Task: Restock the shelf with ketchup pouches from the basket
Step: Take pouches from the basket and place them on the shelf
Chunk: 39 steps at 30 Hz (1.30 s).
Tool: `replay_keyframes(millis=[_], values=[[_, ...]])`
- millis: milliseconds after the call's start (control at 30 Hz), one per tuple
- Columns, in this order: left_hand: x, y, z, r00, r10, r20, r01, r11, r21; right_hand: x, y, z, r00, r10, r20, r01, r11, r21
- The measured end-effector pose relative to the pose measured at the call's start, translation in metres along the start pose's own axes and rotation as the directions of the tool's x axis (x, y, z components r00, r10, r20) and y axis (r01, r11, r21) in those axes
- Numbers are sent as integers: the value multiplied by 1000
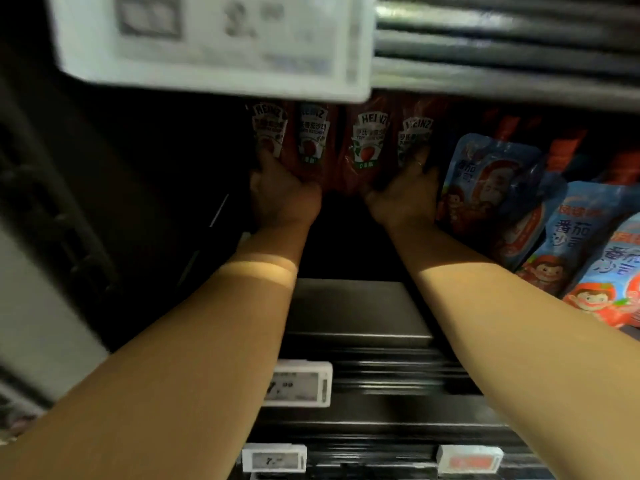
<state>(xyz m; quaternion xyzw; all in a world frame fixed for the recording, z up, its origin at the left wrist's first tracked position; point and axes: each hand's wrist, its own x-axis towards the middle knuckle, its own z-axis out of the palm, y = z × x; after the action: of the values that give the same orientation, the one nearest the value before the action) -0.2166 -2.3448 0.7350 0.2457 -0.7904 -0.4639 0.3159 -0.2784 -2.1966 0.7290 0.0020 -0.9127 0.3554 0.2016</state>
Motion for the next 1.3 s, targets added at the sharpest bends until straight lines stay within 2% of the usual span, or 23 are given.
replay_keyframes(millis=[133, 233, 333, 467, 600, 667, 767, 833, 900, 967, 1033, 1100, 1133, 1200, 1300], values=[[-30, 3, -25, 982, 75, 176, -73, 997, -16, -34, -4, -25, 993, -69, 97, 76, 995, -62], [-50, 0, -47, 932, 137, 336, -159, 986, 40, -64, -5, -47, 981, -137, 137, 152, 983, -104], [-71, -9, -72, 877, 167, 450, -213, 976, 51, -90, -5, -66, 981, -125, 146, 151, 972, -182], [-110, -24, -114, 836, 288, 466, -203, 953, -224, -123, 5, -87, 986, -105, 133, 135, 960, -246], [-149, -49, -162, 717, 464, 520, -292, 878, -380, -167, 25, -108, 993, -110, 43, 114, 987, -117], [-169, -65, -180, 714, 504, 486, -344, 857, -384, -192, 33, -120, 983, -181, 11, 181, 983, -16], [-200, -88, -197, 755, 533, 381, -414, 839, -354, -228, 47, -136, 965, -260, -25, 261, 950, 172], [-219, -110, -196, 789, 467, 399, -362, 878, -312, -250, 65, -144, 952, -305, -42, 304, 910, 282], [-237, -137, -191, 808, 340, 482, -274, 940, -204, -272, 90, -148, 953, -302, -19, 289, 890, 353], [-264, -167, -185, 783, 179, 596, -136, 984, -116, -296, 128, -147, 959, -270, 83, 220, 898, 382], [-299, -204, -179, 768, -17, 640, -84, 988, 126, -322, 175, -138, 950, -199, 239, 108, 932, 345], [-340, -240, -172, 741, -272, 614, -19, 906, 424, -347, 224, -126, 909, -80, 410, -20, 972, 235], [-364, -255, -168, 712, -370, 597, 5, 852, 523, -360, 250, -119, 857, -3, 516, -86, 985, 149], [-412, -283, -164, 634, -492, 597, 66, 804, 591, -392, 301, -109, 692, 131, 710, -141, 989, -45], [-471, -313, -160, 523, -618, 587, 166, 749, 641, -439, 357, -103, 484, 323, 813, -195, 946, -259]])
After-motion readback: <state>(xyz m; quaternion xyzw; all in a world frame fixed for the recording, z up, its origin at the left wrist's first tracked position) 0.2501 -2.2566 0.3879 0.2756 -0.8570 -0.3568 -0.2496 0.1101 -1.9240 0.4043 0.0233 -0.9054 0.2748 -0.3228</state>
